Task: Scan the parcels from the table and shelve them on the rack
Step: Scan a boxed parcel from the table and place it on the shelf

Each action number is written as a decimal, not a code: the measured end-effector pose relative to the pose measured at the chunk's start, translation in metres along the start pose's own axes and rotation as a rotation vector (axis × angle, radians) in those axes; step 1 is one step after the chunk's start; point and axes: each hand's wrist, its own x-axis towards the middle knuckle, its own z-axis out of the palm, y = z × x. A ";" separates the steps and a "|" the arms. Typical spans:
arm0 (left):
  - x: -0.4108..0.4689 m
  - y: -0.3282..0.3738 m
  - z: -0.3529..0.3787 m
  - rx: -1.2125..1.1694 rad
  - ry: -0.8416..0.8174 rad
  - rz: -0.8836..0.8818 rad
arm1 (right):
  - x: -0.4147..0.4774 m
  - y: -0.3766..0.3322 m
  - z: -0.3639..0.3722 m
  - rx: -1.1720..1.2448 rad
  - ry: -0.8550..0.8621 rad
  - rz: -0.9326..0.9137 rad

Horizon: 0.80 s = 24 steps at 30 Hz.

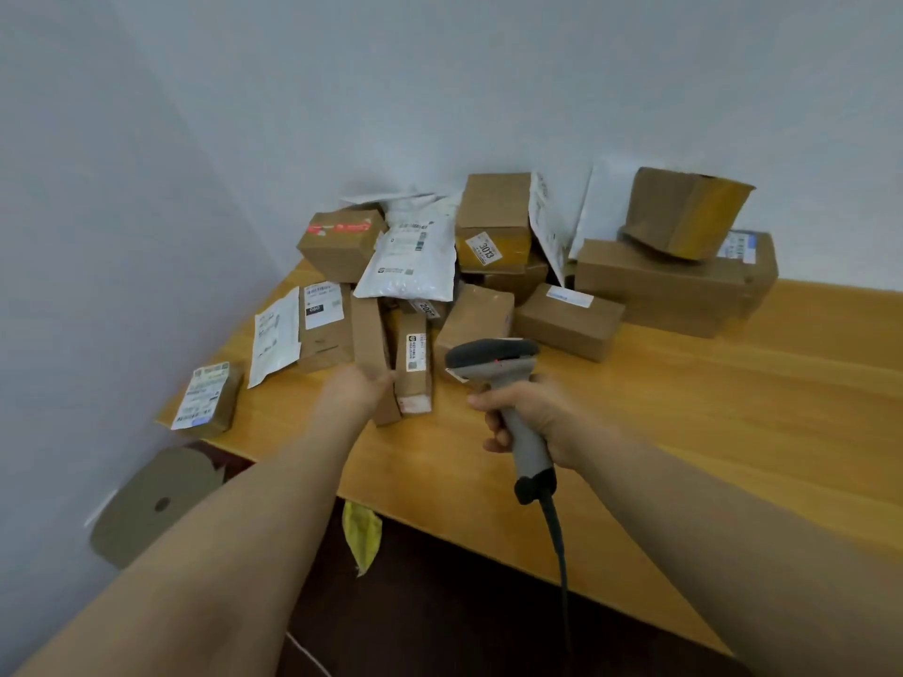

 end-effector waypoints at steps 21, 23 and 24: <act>-0.042 -0.104 -0.073 -0.860 -0.334 -0.444 | -0.016 -0.017 0.075 -0.135 -0.057 -0.026; -0.056 -0.113 -0.084 -0.898 -0.422 -0.417 | -0.029 -0.019 0.088 -0.164 -0.064 -0.037; -0.062 -0.116 -0.089 -0.914 -0.448 -0.397 | -0.036 -0.020 0.094 -0.173 -0.068 -0.041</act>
